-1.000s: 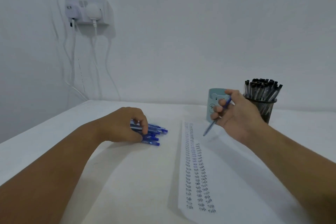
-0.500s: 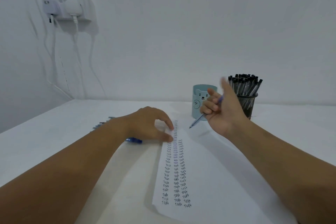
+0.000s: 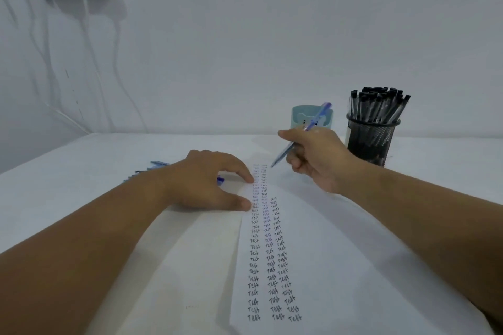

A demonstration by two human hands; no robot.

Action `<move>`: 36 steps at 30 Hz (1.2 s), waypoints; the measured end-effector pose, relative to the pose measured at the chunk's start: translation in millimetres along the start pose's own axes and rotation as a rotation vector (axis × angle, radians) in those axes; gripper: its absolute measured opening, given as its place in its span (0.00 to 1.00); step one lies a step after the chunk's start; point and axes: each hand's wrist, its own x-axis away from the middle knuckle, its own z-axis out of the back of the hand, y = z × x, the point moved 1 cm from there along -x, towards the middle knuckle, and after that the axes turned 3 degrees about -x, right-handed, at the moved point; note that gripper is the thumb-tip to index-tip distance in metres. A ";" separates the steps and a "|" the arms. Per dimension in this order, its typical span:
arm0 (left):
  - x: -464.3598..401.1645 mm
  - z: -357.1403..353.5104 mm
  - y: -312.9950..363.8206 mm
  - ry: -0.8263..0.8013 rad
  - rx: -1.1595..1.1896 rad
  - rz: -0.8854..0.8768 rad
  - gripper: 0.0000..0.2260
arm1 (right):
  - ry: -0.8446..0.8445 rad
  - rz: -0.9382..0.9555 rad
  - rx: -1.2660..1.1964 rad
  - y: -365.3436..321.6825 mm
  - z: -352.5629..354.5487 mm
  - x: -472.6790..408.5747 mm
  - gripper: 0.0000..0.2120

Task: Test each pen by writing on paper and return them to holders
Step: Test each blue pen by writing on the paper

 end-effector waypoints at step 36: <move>3.8 -4.0 6.6 -0.022 -0.038 0.016 0.29 | -0.224 0.267 0.620 26.8 -8.1 9.0 0.15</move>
